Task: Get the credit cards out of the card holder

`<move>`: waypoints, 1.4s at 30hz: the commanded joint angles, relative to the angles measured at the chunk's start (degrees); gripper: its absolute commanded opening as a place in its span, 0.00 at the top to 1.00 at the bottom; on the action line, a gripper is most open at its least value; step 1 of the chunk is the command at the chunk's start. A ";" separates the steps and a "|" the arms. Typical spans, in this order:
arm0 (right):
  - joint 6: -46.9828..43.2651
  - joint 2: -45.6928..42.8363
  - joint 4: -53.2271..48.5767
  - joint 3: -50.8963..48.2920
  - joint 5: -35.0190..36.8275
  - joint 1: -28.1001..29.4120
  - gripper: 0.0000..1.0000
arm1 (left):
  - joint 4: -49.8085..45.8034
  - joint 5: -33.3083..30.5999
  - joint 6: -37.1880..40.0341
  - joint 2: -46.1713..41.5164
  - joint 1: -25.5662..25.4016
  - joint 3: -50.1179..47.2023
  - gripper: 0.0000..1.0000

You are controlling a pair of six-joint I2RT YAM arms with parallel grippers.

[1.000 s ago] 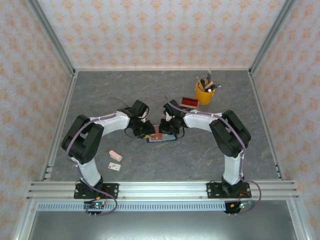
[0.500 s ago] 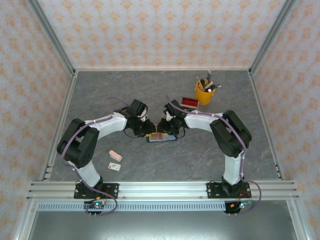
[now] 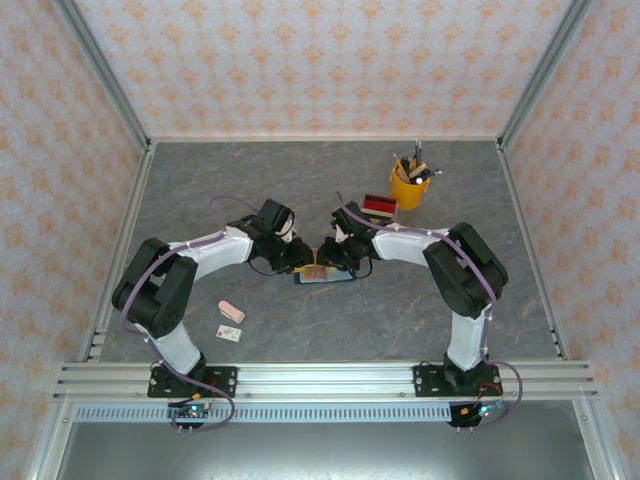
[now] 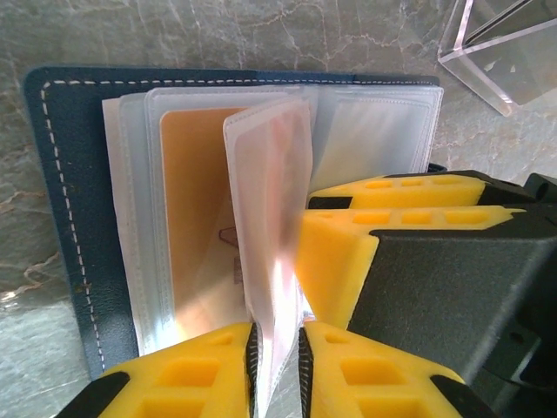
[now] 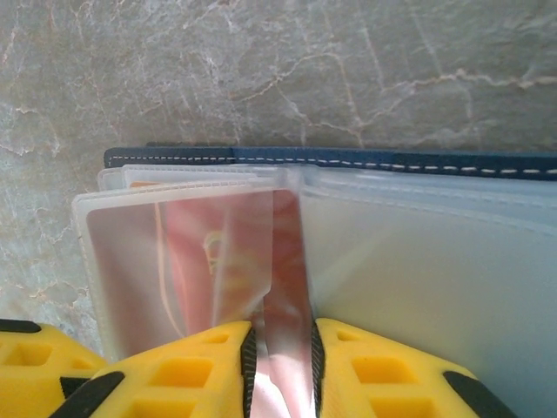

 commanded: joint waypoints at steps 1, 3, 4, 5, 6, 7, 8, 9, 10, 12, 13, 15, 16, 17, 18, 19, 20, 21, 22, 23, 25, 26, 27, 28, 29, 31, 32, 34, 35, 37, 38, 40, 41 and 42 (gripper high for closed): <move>0.56 -1.04 -0.11 -1.09 -0.19 0.54 0.76 | 6.50 2.89 -1.26 1.23 -0.43 -0.33 0.78; 0.71 -1.15 0.09 -1.24 -0.36 0.54 0.77 | 7.06 3.06 -1.61 1.49 -0.40 -0.33 0.78; 0.80 -1.15 0.32 -1.32 -0.60 0.54 0.79 | 7.91 3.35 -2.02 1.58 -0.46 -0.55 0.78; 0.89 -1.15 0.52 -1.35 -0.85 0.54 0.79 | 8.58 3.65 -2.47 1.73 -0.46 -0.73 0.78; 0.98 -1.14 0.79 -1.44 -1.05 0.54 0.80 | 9.10 3.76 -2.83 1.77 -0.44 -0.84 0.78; 1.14 -1.15 0.99 -1.51 -1.22 0.54 0.81 | 9.46 3.86 -3.19 1.86 -0.45 -0.92 0.78; 1.25 -1.15 1.21 -1.53 -1.40 0.54 0.81 | 10.04 4.01 -3.66 1.95 -0.46 -1.07 0.78; 1.42 -1.15 1.47 -1.61 -1.59 0.54 0.82 | 10.99 4.33 -4.35 2.11 -0.39 -1.26 0.78; 1.56 -1.13 1.74 -1.70 -1.76 0.54 0.82 | 12.21 4.75 -5.19 2.21 -0.46 -1.56 0.79; 1.91 -1.15 2.26 -1.92 -2.16 0.45 0.83 | 14.96 5.71 -7.36 2.39 -0.46 -2.29 0.79; 2.12 -1.15 2.56 -2.09 -2.34 0.45 0.83 | 16.19 6.09 -8.41 2.56 -0.42 -2.62 0.79; 2.63 -1.24 3.39 -2.36 -2.64 0.36 0.83 | 17.44 6.28 -9.82 2.83 -0.46 -2.85 0.79; 2.79 -1.32 3.71 -2.57 -2.72 0.37 0.83 | 17.36 6.15 -10.00 2.92 -0.46 -2.81 0.79; 2.92 -1.33 3.95 -2.67 -2.82 0.28 0.83 | 17.39 6.02 -10.21 3.01 -0.47 -2.80 0.79; 3.01 -1.37 4.16 -2.76 -2.82 0.23 0.83 | 17.44 5.85 -10.45 3.09 -0.39 -2.80 0.79; 3.10 -1.41 4.23 -2.84 -2.82 0.14 0.83 | 17.29 5.82 -10.65 3.23 -0.41 -2.75 0.79; 3.23 -1.49 4.39 -2.93 -2.83 0.11 0.84 | 17.41 5.80 -10.94 3.40 -0.43 -2.70 0.79; 3.28 -1.58 4.52 -3.01 -2.82 0.10 0.84 | 17.61 5.79 -11.34 3.58 -0.45 -2.71 0.79; 3.30 -1.66 4.52 -2.94 -2.82 0.01 0.84 | 17.58 5.72 -11.47 3.75 -0.46 -2.68 0.79; 3.36 -1.68 4.52 -3.11 -2.82 -0.06 0.84 | 17.53 5.54 -11.61 3.95 -0.45 -2.62 0.79; 3.37 -1.84 4.46 -3.11 -2.69 -0.08 0.84 | 16.98 5.01 -11.62 4.30 -0.45 -2.42 0.79; 3.37 -1.90 4.51 -3.16 -2.57 -0.08 0.84 | 15.93 4.40 -11.29 4.41 -0.44 -2.07 0.79; 3.38 -1.95 4.40 -3.19 -2.41 -0.08 0.84 | 14.87 3.77 -10.77 4.50 -0.46 -1.79 0.79; 3.36 -2.03 4.34 -3.20 -2.26 -0.08 0.84 | 13.91 3.25 -10.27 4.50 -0.46 -1.50 0.79; 3.32 -2.08 4.19 -3.20 -2.08 -0.09 0.84 | 12.79 2.74 -9.67 4.42 -0.43 -1.21 0.79; 3.12 -2.36 3.75 -3.06 -1.48 -0.17 0.84 | 11.50 2.14 -8.87 4.20 -0.39 -0.82 0.78; 3.01 -2.63 3.35 -2.98 -1.04 -0.17 0.84 | 10.74 1.81 -8.49 4.09 -0.37 -0.63 0.78; 2.53 -3.44 2.46 -2.72 -0.09 -0.17 0.83 | 9.14 1.17 -7.58 3.73 -0.35 -0.17 0.78; 2.40 -3.97 1.91 -2.59 0.43 -0.17 0.83 | 8.43 0.85 -7.08 3.50 -0.37 0.06 0.78; 2.07 -5.02 1.15 -2.32 1.08 -0.17 0.81 | 7.51 0.53 -6.50 3.14 -0.33 0.46 0.78; 2.09 -5.59 0.85 -2.31 1.57 -0.17 0.79 | 7.20 0.52 -6.34 2.93 -0.31 0.62 0.78; 2.15 -6.91 0.36 -2.40 2.45 -0.17 0.76 | 6.99 0.65 -6.30 2.51 -0.28 0.74 0.79; 2.14 -7.76 0.04 -2.49 3.14 -0.17 0.74 | 7.05 0.70 -6.27 2.27 -0.28 0.78 0.78; 2.09 -8.68 -0.27 -2.58 3.92 -0.17 0.74 | 7.02 0.78 -6.30 2.03 -0.28 0.81 0.78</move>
